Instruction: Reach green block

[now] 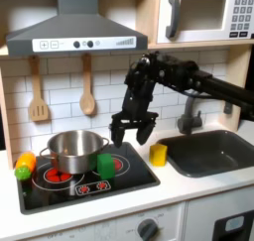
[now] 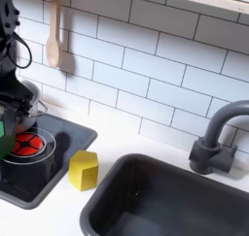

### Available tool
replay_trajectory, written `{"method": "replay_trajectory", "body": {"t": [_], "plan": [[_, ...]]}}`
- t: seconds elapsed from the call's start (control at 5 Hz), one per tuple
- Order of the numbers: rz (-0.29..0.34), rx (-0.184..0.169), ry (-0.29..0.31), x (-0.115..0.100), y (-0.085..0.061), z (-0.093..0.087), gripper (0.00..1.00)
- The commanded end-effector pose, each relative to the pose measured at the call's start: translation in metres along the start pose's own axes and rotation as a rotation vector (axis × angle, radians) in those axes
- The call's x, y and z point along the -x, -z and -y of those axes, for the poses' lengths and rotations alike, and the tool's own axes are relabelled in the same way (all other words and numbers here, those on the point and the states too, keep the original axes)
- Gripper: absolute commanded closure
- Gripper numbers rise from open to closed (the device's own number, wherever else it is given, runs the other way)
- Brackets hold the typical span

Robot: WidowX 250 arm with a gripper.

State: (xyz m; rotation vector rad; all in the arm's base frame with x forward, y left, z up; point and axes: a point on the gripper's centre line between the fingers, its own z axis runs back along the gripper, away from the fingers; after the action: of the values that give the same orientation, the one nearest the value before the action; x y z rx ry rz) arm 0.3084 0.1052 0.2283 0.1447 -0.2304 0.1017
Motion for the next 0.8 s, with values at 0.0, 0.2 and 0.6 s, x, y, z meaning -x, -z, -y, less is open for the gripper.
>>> {"method": "replay_trajectory", "body": {"t": [0.0,0.2,0.6], "plan": [[0.008,-0.014,-0.009,-0.015,0.009,-0.018,0.00],[0.004,-0.026,0.001,-0.017,0.016,-0.026,0.00],[0.001,-0.005,0.035,-0.024,0.032,-0.027,0.00]]}}
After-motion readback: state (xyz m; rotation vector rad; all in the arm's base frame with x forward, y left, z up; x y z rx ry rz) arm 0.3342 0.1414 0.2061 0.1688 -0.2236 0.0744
